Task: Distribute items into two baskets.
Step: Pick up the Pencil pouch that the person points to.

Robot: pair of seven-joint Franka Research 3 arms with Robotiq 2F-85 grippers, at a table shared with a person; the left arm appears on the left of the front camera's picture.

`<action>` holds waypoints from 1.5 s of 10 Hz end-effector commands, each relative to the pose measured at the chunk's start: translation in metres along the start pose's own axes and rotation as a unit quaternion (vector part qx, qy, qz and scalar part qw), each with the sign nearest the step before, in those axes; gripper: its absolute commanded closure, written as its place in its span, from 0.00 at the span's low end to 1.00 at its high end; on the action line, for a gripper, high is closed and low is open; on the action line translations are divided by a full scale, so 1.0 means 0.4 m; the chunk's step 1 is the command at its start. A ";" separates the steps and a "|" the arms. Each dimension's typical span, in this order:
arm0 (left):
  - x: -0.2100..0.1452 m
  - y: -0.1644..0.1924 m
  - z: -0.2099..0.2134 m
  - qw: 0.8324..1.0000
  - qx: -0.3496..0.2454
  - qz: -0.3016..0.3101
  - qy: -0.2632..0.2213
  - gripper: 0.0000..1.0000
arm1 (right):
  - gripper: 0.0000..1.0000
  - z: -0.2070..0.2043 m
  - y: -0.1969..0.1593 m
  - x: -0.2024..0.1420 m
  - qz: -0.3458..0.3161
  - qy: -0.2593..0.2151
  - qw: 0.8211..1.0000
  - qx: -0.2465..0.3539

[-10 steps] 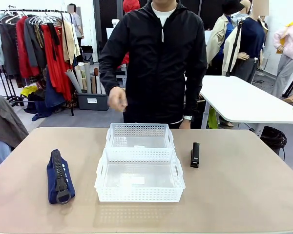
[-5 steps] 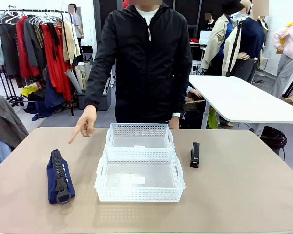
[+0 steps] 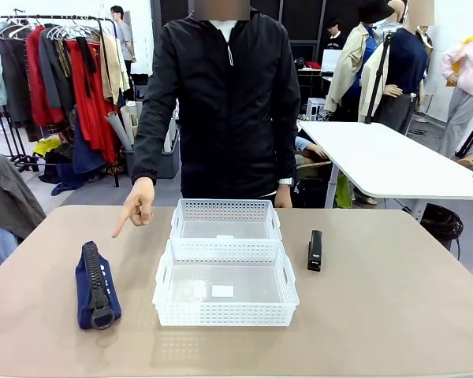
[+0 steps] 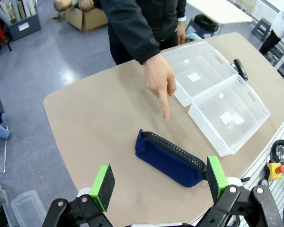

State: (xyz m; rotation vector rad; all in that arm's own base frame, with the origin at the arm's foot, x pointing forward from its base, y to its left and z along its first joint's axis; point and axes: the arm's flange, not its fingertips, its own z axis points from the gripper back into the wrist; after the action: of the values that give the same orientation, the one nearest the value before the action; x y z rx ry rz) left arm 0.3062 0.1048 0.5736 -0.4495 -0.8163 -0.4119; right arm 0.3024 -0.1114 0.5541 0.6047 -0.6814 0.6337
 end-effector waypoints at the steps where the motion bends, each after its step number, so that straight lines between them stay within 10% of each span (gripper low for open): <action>1: 0.000 0.003 0.002 1.000 0.003 0.000 -0.001 0.00 | 0.00 0.002 0.000 0.003 0.005 -0.004 1.000 0.004; 7: 0.012 -0.004 -0.017 1.000 0.001 0.008 0.008 0.00 | 0.00 0.002 0.000 0.003 0.005 -0.004 1.000 0.004; 15: 0.051 -0.062 -0.294 0.978 0.096 0.118 0.146 0.00 | 0.00 0.002 0.000 0.003 0.005 -0.004 1.000 0.004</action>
State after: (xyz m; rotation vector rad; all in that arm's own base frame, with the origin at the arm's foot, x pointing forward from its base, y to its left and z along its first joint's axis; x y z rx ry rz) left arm 0.3693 0.0264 0.5245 -0.3191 -0.5351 -0.2279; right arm 0.3026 -0.1118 0.5543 0.6039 -0.6813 0.6330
